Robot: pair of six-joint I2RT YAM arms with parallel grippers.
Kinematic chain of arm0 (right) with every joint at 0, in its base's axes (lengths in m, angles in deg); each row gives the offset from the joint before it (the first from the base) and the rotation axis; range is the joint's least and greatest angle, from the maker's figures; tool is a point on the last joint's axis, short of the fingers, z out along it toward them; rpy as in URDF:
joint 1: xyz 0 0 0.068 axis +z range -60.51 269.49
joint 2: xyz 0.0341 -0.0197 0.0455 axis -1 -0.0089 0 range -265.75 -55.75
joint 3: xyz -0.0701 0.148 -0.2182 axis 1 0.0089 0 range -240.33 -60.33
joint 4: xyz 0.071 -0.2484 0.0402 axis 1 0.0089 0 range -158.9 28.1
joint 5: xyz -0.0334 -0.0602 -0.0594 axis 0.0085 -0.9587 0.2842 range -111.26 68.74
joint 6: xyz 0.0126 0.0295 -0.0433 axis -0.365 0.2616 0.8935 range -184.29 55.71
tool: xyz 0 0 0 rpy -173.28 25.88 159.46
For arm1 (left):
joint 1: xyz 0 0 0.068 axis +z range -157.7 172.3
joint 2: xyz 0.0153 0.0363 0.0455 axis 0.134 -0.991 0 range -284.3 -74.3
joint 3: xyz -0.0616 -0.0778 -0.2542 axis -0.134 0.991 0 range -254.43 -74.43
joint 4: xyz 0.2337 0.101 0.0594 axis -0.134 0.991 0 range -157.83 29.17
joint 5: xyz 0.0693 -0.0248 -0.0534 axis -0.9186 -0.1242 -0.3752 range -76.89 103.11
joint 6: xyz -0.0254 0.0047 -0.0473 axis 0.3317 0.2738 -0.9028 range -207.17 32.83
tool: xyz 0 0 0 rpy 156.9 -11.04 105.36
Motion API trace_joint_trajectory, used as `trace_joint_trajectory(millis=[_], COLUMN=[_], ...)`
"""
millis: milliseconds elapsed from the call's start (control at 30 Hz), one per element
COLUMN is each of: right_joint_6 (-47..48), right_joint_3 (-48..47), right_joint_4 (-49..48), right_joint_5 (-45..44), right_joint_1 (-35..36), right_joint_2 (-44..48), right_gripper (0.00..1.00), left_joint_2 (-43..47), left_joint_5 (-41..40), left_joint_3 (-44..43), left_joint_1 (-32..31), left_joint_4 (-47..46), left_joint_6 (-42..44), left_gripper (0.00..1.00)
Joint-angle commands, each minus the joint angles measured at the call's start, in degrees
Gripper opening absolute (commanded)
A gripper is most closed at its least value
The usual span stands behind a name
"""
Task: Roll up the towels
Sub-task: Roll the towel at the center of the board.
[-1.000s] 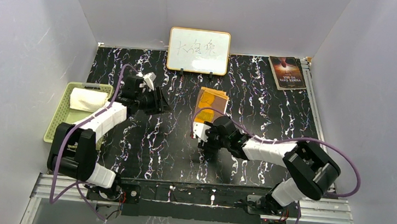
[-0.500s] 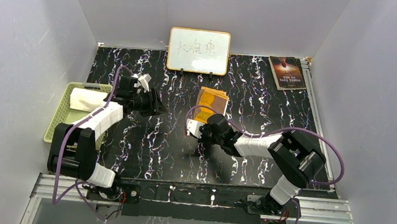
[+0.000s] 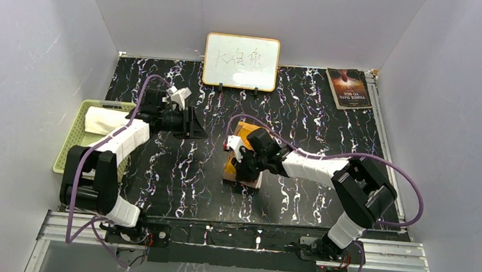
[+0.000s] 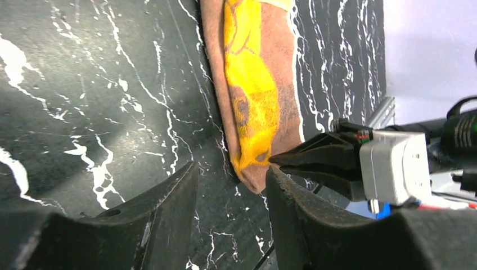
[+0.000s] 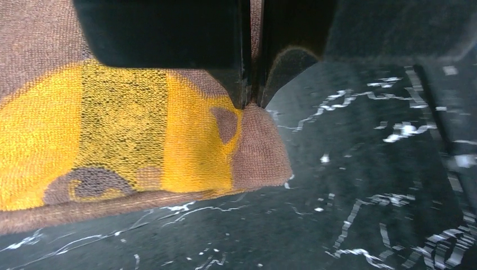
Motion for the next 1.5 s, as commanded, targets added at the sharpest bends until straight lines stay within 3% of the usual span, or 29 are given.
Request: trace_joint_trajectory(millis=[0, 167, 233, 767, 867, 1200, 1467], right_joint_6=[-14.95, -18.82, -19.06, -23.86, -23.20, -25.71, -24.24], right_joint_3=[-6.43, -16.02, -18.39, -16.11, -16.37, -13.03, -11.31], right_joint_4=[6.06, 15.07, 16.94, 12.25, 12.96, 9.78, 6.52], right_joint_5=[14.59, 33.25, 36.65, 42.79, 40.19, 16.50, 20.09], right_joint_1=[-3.80, -9.01, -9.55, -15.40, -15.42, -15.50, -15.63], right_joint_2=[-1.10, -12.59, -16.19, -27.96, -29.93, -25.97, -26.64], right_gripper=[0.00, 0.00, 0.00, 0.00, 0.00, 0.00, 0.00], left_joint_2=[-0.60, -0.33, -0.43, -2.30, -2.24, -4.55, -6.80], left_joint_5=[7.87, 9.65, 9.93, 9.02, 8.22, 5.82, 4.72], left_joint_3=[-2.11, -1.53, -1.28, -1.33, -0.66, -2.13, -3.94], left_joint_1=[0.05, -0.41, -1.08, -5.39, -6.93, -9.18, -10.60], left_joint_4=[0.57, -0.23, -0.62, -2.05, -2.31, 0.09, 1.73], left_joint_6=[2.88, 2.87, 2.61, 1.96, 1.72, 2.26, 2.60], left_gripper=[0.45, 0.45, 0.45, 0.45, 0.45, 0.45, 0.44])
